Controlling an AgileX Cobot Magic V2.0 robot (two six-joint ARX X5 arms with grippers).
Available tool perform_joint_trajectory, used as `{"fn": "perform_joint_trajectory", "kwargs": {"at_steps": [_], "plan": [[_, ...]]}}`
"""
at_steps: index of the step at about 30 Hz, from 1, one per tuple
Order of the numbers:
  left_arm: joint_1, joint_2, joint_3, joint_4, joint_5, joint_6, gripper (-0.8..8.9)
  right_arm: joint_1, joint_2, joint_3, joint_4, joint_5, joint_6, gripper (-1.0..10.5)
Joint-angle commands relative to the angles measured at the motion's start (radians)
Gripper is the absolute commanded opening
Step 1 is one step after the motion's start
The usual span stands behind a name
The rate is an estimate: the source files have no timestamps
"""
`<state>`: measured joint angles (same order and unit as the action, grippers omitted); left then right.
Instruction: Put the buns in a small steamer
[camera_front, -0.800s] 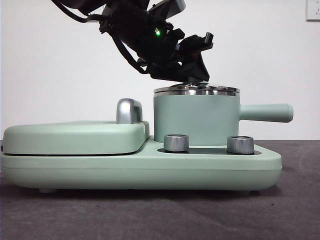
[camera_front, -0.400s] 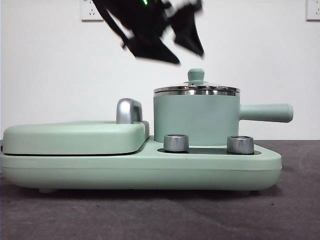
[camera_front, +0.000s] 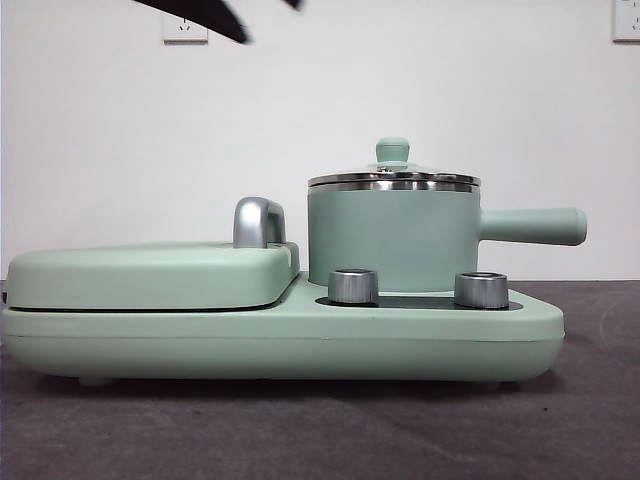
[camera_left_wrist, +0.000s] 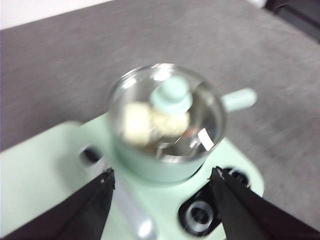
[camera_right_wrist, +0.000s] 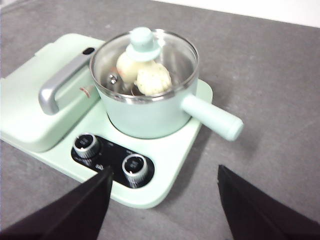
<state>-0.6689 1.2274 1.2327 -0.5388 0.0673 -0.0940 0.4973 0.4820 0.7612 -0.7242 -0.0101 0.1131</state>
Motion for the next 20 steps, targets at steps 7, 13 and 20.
{"fn": "perform_joint_trajectory", "kwargs": {"at_steps": [7, 13, 20], "plan": [[0.049, -0.154, -0.036, -0.142, -0.051, -0.015, 3.12, 0.007, 0.111, 0.012, 0.074, -0.075, 0.011, 3.2], [0.082, -0.277, -0.164, -0.149, -0.055, -0.068, 3.12, 0.007, 0.231, 0.013, 0.153, -0.154, 0.012, 3.2], [0.095, -0.39, -0.327, -0.146, -0.055, -0.136, 3.12, 0.008, 0.314, 0.014, 0.209, -0.185, 0.012, 3.3]]}}
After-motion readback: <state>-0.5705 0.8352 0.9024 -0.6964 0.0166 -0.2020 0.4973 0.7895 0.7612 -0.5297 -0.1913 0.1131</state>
